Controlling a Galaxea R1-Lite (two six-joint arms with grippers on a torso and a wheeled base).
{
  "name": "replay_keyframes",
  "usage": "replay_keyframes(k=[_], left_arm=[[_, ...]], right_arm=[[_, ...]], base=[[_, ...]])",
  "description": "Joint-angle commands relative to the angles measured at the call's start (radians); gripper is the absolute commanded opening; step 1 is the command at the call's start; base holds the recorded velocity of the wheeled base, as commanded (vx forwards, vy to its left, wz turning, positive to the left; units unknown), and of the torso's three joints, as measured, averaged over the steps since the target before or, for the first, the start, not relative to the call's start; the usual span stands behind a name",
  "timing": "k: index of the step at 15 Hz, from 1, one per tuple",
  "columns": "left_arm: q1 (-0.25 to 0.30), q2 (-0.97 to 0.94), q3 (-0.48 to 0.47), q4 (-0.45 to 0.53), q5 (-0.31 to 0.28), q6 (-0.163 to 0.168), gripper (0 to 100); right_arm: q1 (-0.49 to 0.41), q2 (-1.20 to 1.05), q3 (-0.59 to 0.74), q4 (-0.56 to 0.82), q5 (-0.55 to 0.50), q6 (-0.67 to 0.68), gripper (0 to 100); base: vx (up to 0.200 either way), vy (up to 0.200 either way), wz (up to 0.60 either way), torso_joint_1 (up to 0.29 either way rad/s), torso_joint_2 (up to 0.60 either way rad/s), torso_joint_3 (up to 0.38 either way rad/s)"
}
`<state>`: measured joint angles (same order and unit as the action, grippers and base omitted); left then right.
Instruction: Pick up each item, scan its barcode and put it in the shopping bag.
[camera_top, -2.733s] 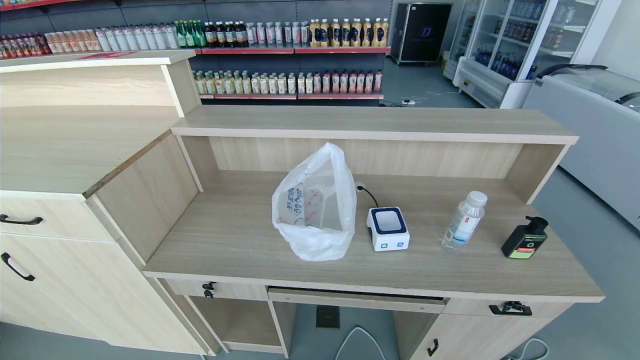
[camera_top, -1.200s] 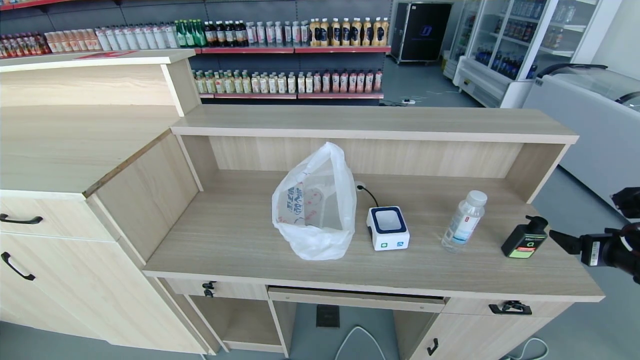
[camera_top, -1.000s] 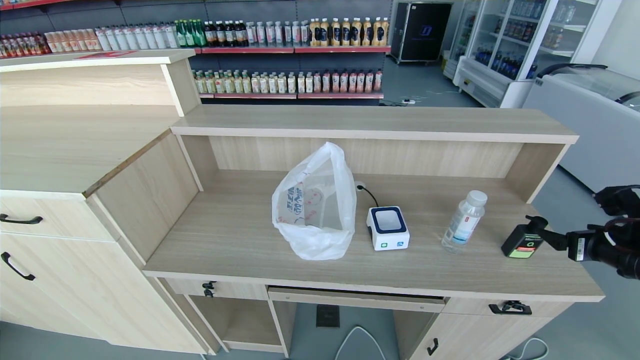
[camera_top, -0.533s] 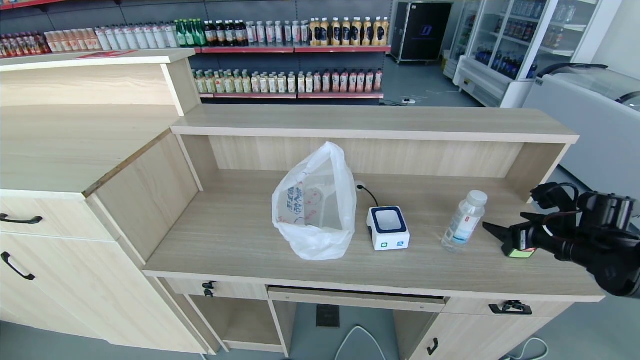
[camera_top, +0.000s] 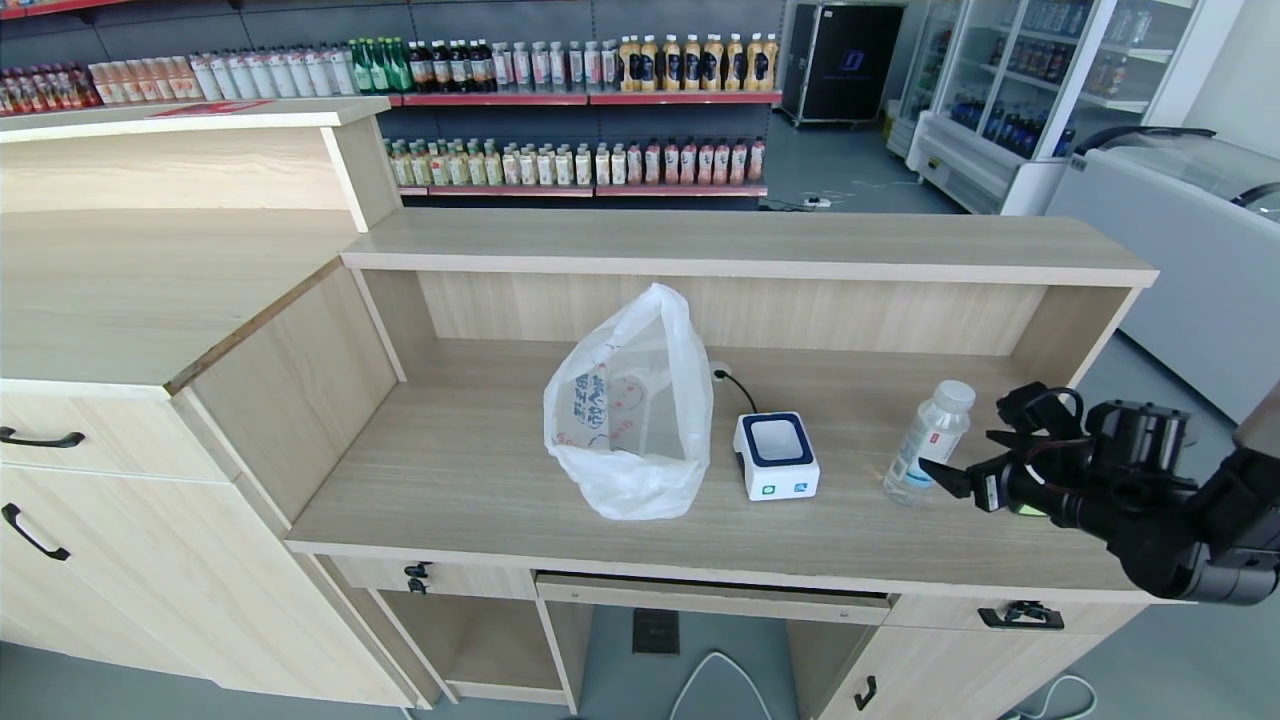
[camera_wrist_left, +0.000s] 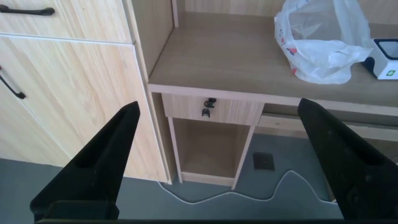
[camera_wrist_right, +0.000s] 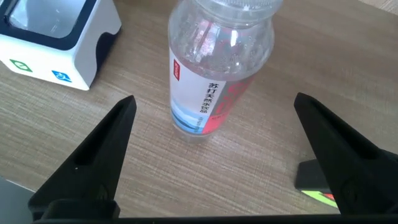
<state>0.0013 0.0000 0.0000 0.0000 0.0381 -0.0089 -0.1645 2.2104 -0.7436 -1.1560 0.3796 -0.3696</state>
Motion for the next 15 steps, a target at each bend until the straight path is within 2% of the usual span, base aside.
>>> replay_keyframes(k=[1, 8, 11, 15], left_arm=[[0.000, 0.000, 0.000, 0.000, 0.000, 0.000, 100], [0.000, 0.000, 0.000, 0.000, 0.002, 0.000, 100], [0.000, 0.000, 0.000, 0.000, 0.000, 0.000, 100], [0.000, 0.000, 0.000, 0.000, 0.000, 0.000, 100]], right_arm=[[0.000, 0.046, -0.017, -0.019, 0.001, 0.000, 100], [0.011, 0.126, -0.071, -0.082, 0.042, 0.004, 100], [0.023, 0.152, -0.126, -0.077, 0.090, 0.006, 100], [0.046, 0.186, -0.178, -0.074, 0.091, 0.011, 100]], base=[[0.000, 0.000, 0.00, 0.000, 0.00, 0.000], [0.000, 0.000, 0.00, 0.000, 0.00, 0.000], [0.000, 0.000, 0.00, 0.000, 0.00, 0.000], [0.000, 0.000, 0.00, 0.000, 0.00, 0.000]])
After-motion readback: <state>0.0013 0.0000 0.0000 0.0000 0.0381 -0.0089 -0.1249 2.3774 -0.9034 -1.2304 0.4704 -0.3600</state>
